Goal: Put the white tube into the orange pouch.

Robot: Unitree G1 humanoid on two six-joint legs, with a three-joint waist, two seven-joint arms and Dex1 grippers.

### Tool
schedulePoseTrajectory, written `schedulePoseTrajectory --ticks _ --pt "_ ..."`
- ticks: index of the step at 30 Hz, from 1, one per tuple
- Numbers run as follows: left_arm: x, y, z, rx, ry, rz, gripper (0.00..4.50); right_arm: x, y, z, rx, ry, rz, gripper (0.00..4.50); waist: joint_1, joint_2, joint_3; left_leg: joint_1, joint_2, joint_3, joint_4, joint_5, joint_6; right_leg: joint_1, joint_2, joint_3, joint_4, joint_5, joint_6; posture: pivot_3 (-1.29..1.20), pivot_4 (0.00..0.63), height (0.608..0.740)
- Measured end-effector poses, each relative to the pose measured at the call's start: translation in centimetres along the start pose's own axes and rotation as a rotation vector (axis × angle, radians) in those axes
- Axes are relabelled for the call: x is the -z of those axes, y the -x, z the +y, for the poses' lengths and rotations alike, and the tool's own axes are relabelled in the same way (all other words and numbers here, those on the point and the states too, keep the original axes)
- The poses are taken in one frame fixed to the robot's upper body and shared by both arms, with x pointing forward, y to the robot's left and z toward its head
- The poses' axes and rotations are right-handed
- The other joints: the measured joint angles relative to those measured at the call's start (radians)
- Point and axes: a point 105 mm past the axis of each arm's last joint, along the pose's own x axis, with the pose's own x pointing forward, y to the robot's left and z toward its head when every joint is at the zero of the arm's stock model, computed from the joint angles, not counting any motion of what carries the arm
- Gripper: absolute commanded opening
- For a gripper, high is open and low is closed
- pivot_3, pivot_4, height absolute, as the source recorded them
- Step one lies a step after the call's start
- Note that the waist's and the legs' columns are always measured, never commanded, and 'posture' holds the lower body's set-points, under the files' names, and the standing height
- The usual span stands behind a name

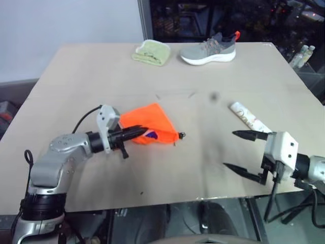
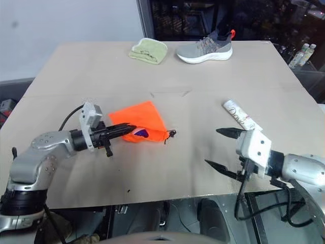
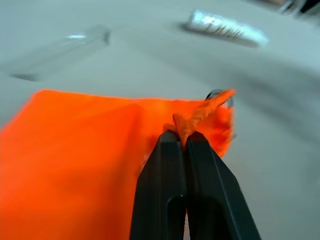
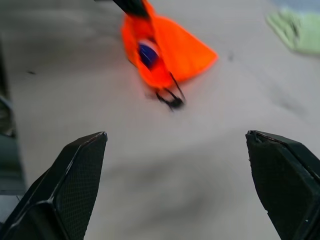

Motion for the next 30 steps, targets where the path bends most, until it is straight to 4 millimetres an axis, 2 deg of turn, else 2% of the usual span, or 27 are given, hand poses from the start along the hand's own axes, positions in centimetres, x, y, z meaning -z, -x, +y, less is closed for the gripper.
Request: schedulePoseTrajectory --ticks 4,7,8,9,12,16,18,21,24,26,30 --pt "-1.3 0.2 0.2 0.02 0.054 -0.018 0.1 1.0 -1.2 -1.3 0.096 -0.082 0.028 4.5 0.0 0.0 0.0 0.0 0.0 0.0 0.0 0.0 0.0 0.0 0.0 0.0 0.0 0.0 0.0 0.0 0.15 0.74" --pt "-1.8 0.1 0.2 0.033 0.072 -0.028 0.1 1.9 -1.9 -3.3 0.224 -0.074 0.081 4.5 -0.001 0.0 0.0 0.0 -0.001 0.0 0.0 0.0 0.0 0.0 0.0 0.001 0.001 0.0 0.0 0.0 0.15 0.74" --pt "-1.9 0.0 0.3 0.032 0.073 -0.028 0.1 2.3 -2.0 -4.3 0.28 -0.078 0.099 4.5 -0.001 0.0 0.0 0.0 -0.001 0.0 0.0 0.0 0.0 0.0 0.0 0.001 0.001 0.0 0.0 0.0 0.15 0.74" --pt "-2.3 -0.3 0.4 0.032 0.068 -0.034 0.1 3.4 -2.0 -6.6 0.398 -0.102 0.156 4.5 -0.002 -0.001 0.0 0.0 -0.002 0.001 0.0 0.0 0.0 0.0 0.0 0.001 0.001 0.0 0.0 0.0 0.15 0.74" --pt "-2.7 -0.5 0.4 0.025 0.06 -0.046 0.1 6.0 -1.5 -9.8 0.569 -0.135 0.273 4.5 -0.001 0.0 0.0 -0.001 -0.004 0.002 0.0 0.0 0.0 -0.001 0.0 0.001 0.001 0.0 -0.001 0.0 0.15 0.74" --pt "-2.8 -0.8 0.6 0.011 0.059 -0.056 0.1 8.0 -1.4 -11.4 0.653 -0.136 0.364 4.5 -0.001 0.0 0.0 -0.001 -0.005 0.003 -0.001 0.0 0.0 -0.001 0.0 0.0 0.001 0.002 0.003 0.0 0.15 0.74" --pt "-3.0 -1.1 0.7 -0.001 0.053 -0.071 0.1 9.9 -1.7 -12.3 0.701 -0.154 0.427 4.5 -0.002 0.0 0.0 -0.001 -0.006 0.003 -0.001 0.0 0.0 -0.001 0.0 0.001 0.001 0.003 0.003 0.0 0.15 0.74" --pt "-3.0 -1.2 0.8 -0.011 0.054 -0.073 0.1 10.4 -2.1 -12.4 0.712 -0.163 0.432 4.5 -0.003 0.0 0.0 0.0 -0.005 0.003 -0.001 0.0 0.0 -0.001 0.0 0.001 0.001 0.003 0.003 0.0 0.15 0.74" --pt "-3.0 -1.5 0.9 -0.028 0.06 -0.086 0.0 11.2 -2.3 -12.9 0.74 -0.231 0.421 3.65 -0.009 -0.002 -0.001 0.001 -0.005 0.002 0.0 0.0 0.0 0.001 0.0 0.001 0.002 0.003 0.003 0.0 0.15 0.74" --pt "-3.1 -1.5 0.9 -0.038 0.057 -0.087 0.0 11.5 -2.2 -13.0 0.739 -0.256 0.422 2.79 -0.005 -0.002 -0.001 0.001 -0.006 0.002 0.0 0.0 0.0 0.001 0.0 0.0 0.002 0.003 0.003 0.0 0.15 0.74" --pt "-3.2 -1.5 0.8 -0.042 0.052 -0.089 0.0 11.7 -1.8 -13.2 0.723 -0.317 0.417 2.79 -0.001 -0.002 -0.001 0.001 -0.006 0.001 0.0 0.0 0.0 0.001 0.0 0.0 0.002 0.003 0.003 0.0 0.15 0.74"
